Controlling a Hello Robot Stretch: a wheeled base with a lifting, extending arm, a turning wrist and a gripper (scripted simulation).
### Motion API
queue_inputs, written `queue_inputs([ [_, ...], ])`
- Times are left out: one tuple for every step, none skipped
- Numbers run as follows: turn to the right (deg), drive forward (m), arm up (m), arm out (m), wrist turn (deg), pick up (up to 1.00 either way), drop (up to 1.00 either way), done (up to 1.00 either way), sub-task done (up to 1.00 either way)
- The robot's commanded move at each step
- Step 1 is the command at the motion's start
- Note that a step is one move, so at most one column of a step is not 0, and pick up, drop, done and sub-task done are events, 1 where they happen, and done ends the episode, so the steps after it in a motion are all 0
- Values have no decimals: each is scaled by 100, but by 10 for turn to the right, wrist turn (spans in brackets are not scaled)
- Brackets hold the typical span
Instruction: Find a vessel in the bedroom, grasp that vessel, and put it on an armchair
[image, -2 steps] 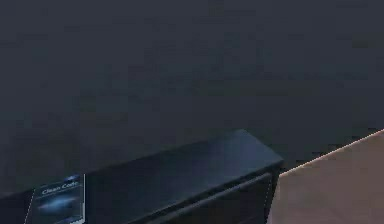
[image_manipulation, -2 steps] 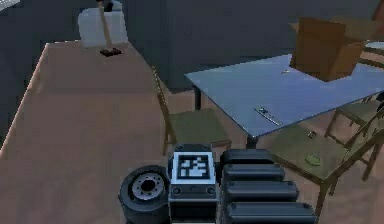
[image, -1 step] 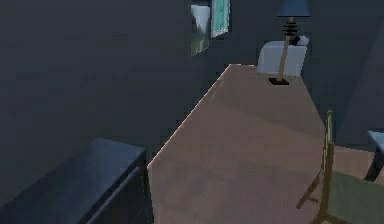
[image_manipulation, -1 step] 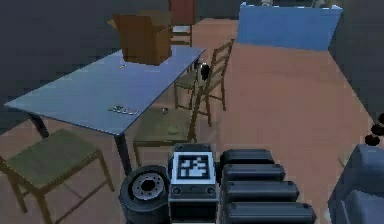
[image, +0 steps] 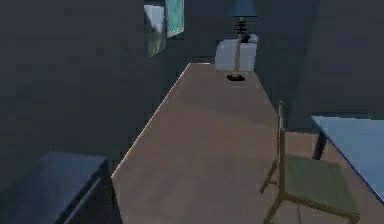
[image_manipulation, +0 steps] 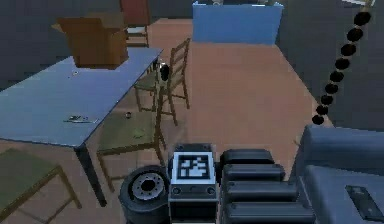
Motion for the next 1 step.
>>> queue_inputs([
  [0, 100, 0, 0, 0, 0, 0, 0, 0],
])
